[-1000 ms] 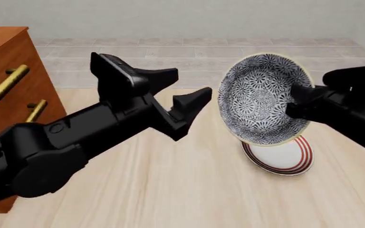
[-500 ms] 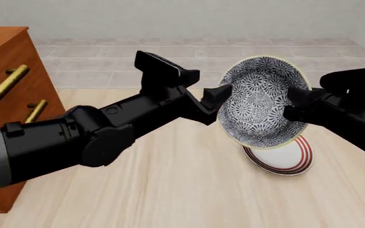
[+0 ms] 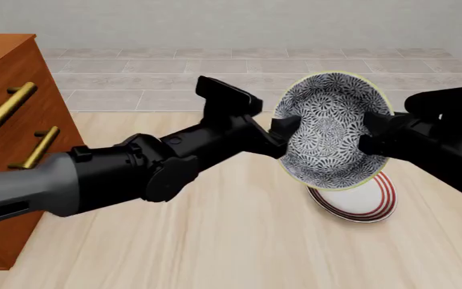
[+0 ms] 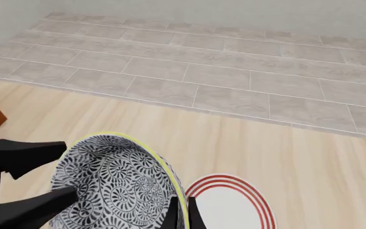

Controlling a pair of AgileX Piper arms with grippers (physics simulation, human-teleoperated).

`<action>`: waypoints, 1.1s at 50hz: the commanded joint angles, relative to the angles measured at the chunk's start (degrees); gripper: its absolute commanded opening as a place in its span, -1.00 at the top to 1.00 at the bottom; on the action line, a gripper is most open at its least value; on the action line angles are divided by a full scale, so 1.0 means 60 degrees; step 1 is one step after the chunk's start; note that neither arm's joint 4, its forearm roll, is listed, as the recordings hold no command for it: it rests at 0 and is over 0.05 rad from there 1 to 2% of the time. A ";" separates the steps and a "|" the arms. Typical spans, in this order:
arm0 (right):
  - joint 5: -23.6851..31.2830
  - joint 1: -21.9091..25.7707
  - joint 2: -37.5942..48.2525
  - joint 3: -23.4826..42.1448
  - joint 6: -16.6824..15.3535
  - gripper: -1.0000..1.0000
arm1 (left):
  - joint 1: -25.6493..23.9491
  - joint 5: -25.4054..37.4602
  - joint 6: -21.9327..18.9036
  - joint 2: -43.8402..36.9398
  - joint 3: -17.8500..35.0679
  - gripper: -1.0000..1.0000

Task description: Put the bowl on top of the cabinet.

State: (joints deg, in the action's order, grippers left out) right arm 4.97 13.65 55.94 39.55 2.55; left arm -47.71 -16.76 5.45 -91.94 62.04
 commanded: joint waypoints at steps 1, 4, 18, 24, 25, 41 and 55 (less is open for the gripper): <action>0.0009 0.0069 -0.0038 0.0030 0.0057 1.00 | -0.0002 -0.0020 0.0152 -0.0527 0.0283 -1.00; 0.0000 0.0069 -0.0026 0.0025 0.0051 1.00 | -0.0032 -0.0018 0.0225 -0.0695 0.0364 -1.00; 0.0067 0.0141 -0.0076 0.0008 0.0051 1.00 | -0.0088 0.0038 0.0230 -0.1248 0.0678 -1.00; 0.0114 0.0145 -0.0133 0.0010 0.0049 1.00 | -0.0012 0.0022 0.0154 -0.1478 0.0806 -1.00; 0.0094 0.0144 -0.0138 -0.0009 0.0047 1.00 | 0.0009 0.0034 0.0163 -0.1539 0.0847 -1.00; 0.0151 0.0164 -0.0194 -0.0008 0.0035 1.00 | 0.0141 -0.0092 0.0208 -0.1999 0.0953 -1.00; 0.0126 0.0176 -0.0188 -0.0040 0.0022 1.00 | 0.0111 -0.0261 0.0248 -0.1718 0.0695 1.00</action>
State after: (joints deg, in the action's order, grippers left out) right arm 5.89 15.11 55.43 38.84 1.35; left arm -47.69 -18.17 8.92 -102.14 67.40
